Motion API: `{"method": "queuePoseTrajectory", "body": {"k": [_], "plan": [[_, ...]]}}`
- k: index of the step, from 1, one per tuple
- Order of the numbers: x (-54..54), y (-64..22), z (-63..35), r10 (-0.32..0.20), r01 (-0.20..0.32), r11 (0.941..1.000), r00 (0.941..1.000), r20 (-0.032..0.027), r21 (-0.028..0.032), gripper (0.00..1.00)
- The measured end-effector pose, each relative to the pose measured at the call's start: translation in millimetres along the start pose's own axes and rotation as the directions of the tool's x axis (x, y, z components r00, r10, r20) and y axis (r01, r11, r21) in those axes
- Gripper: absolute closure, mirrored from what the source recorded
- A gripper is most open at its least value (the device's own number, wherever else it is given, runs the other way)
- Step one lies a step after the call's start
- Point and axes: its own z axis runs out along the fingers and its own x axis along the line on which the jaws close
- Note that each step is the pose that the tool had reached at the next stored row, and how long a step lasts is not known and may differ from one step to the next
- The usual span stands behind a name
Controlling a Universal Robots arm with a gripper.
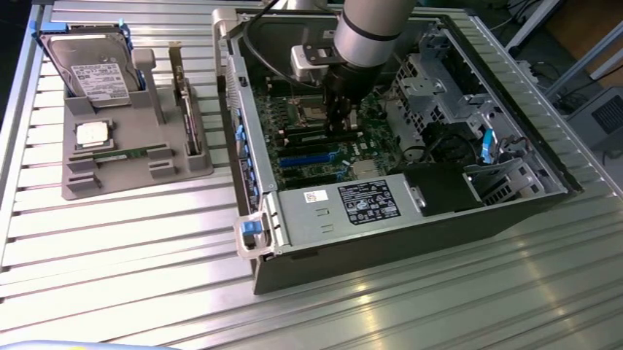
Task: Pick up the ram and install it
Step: 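Insert the ram into the slot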
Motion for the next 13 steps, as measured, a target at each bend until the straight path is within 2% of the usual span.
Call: {"method": "queuePoseTrajectory", "body": {"k": [6,7,8,10,11,13], "plan": [[0.0,0.0,0.7,0.000,0.000,1.0000,1.0000,0.0000,0.0000,0.88],[0.0,0.1,0.8,0.000,0.000,1.0000,1.0000,0.0004,0.0001,0.87],[0.0,0.0,0.8,0.000,0.000,1.0000,1.0000,0.0003,0.0001,0.81],[0.0,0.0,0.6,0.000,0.000,1.0000,1.0000,-0.0001,0.0000,0.81],[0.0,0.0,-0.6,0.000,0.000,1.0000,1.0000,-0.0013,-0.0002,0.81],[-0.5,0.0,-13.4,0.000,0.000,1.0000,1.0000,-0.0011,0.0000,0.81]]}}
